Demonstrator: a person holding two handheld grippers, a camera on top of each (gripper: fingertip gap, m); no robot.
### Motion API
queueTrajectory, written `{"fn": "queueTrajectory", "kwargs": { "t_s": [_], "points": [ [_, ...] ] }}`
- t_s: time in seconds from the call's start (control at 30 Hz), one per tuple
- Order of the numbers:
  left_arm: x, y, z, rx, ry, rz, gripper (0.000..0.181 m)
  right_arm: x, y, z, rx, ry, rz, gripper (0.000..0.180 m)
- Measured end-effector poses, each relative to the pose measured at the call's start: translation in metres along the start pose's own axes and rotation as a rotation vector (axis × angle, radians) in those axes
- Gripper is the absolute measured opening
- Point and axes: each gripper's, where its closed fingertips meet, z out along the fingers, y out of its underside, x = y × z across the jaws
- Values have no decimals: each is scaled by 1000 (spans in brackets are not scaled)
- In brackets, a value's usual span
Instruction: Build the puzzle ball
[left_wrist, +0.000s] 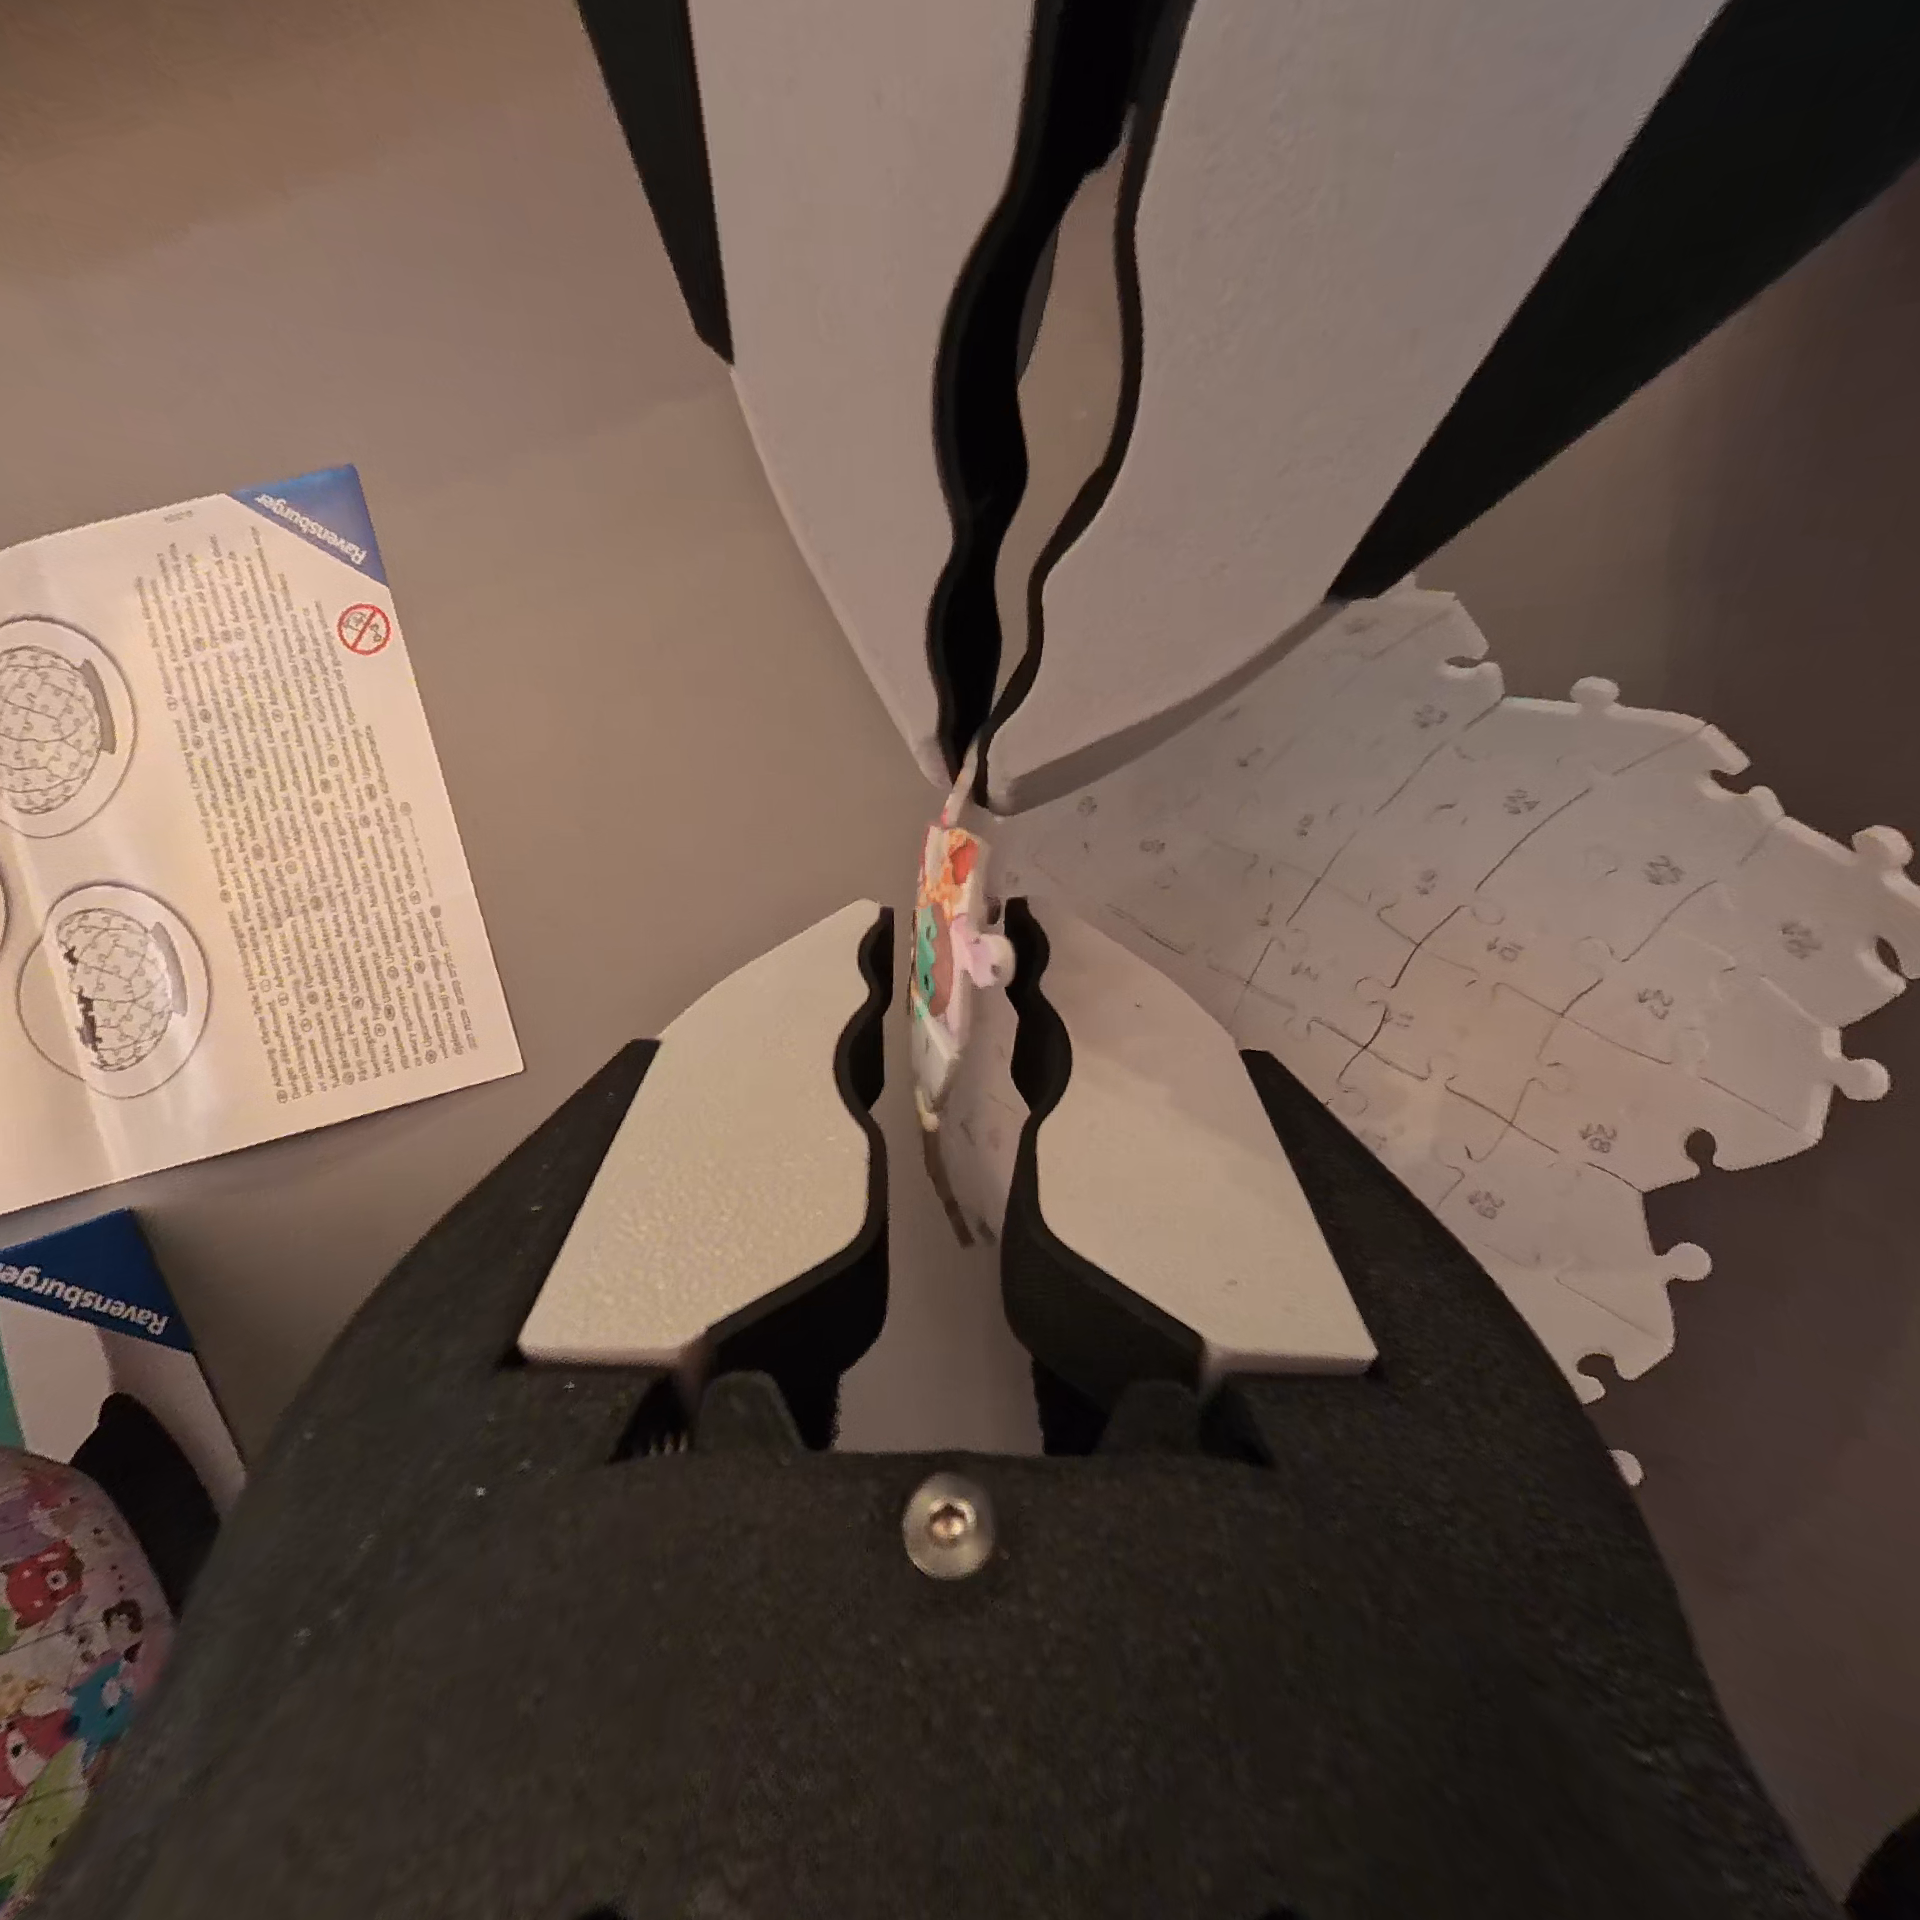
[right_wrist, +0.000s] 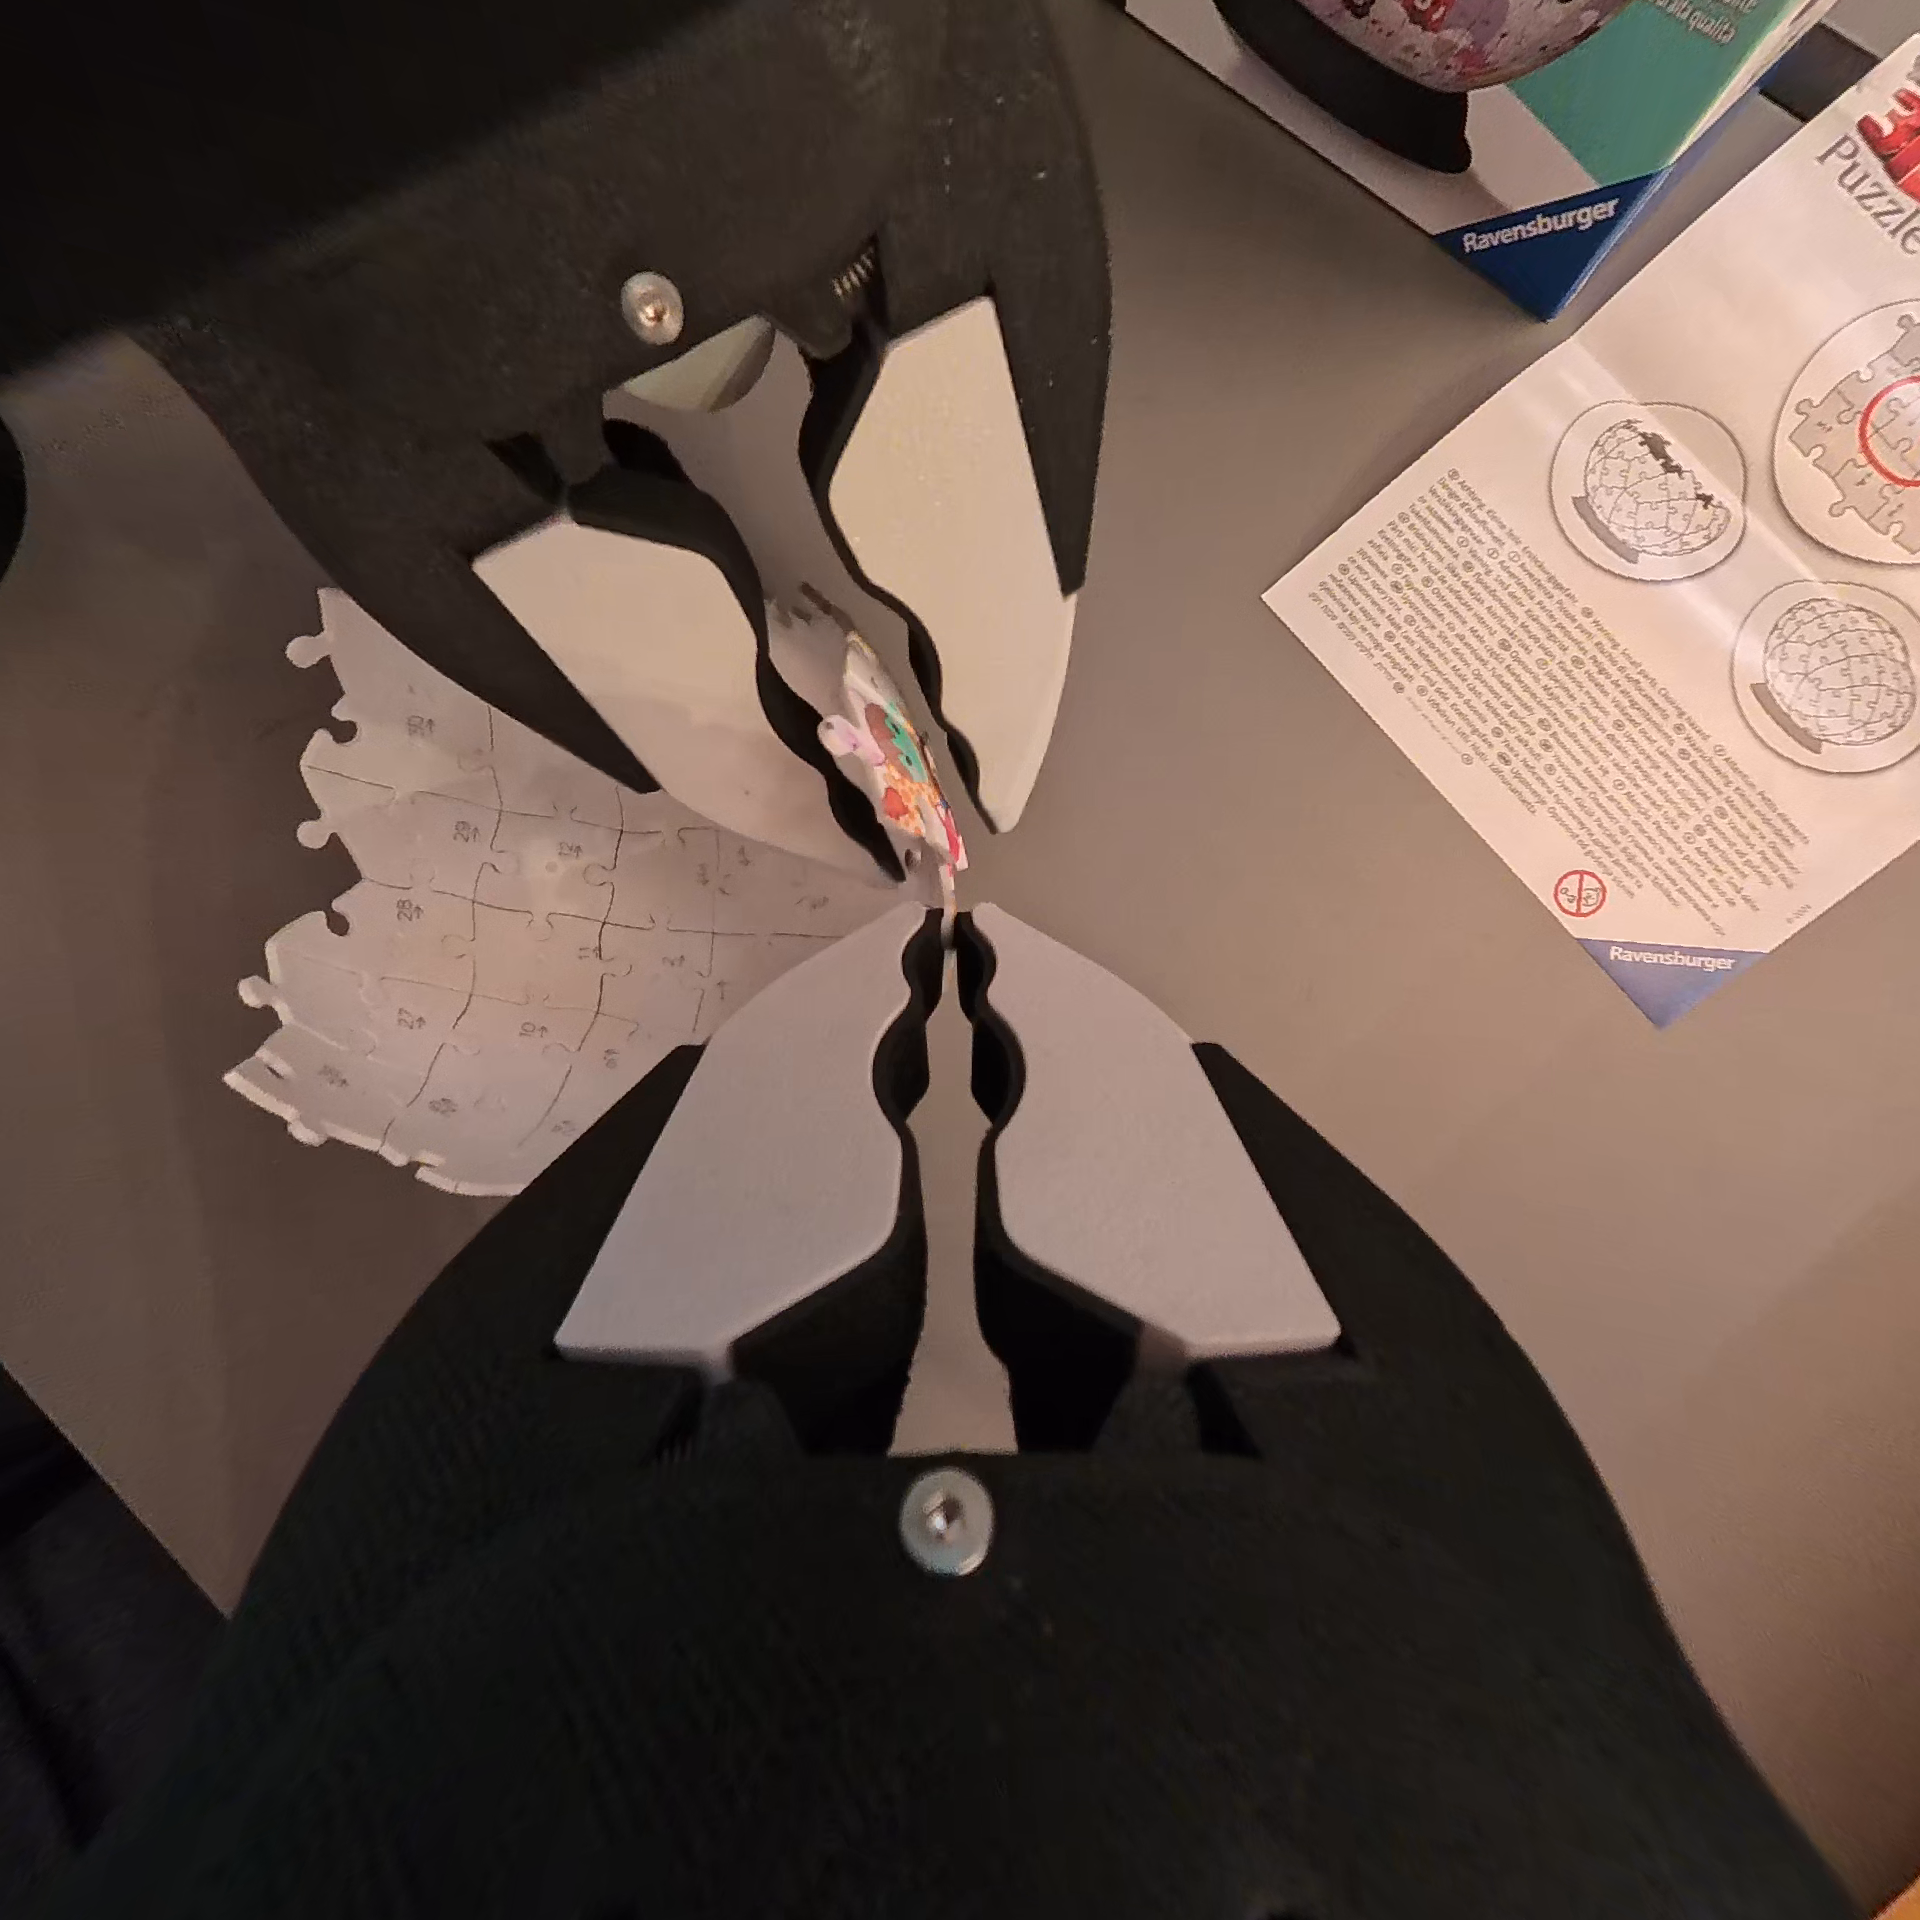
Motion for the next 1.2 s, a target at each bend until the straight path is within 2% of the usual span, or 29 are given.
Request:
{"fn": "queueTrajectory", "kwargs": {
  "t_s": [0.57,0.77,1.03,1.2],
  "points": [
    [-1,-3,3,-1,37,-10,12,4,3,2,-19,29,-33,4],
    [-1,-3,3,0,26,-14,12,7,4,1,0,-17,41,19],
    [-1,-2,4,-18,21,-8,11,1,8,1,-68,-127,56,18],
    [-1,-2,4,-15,21,-12,11,2,2,-7,-58,-123,2,14]
  ]
}}
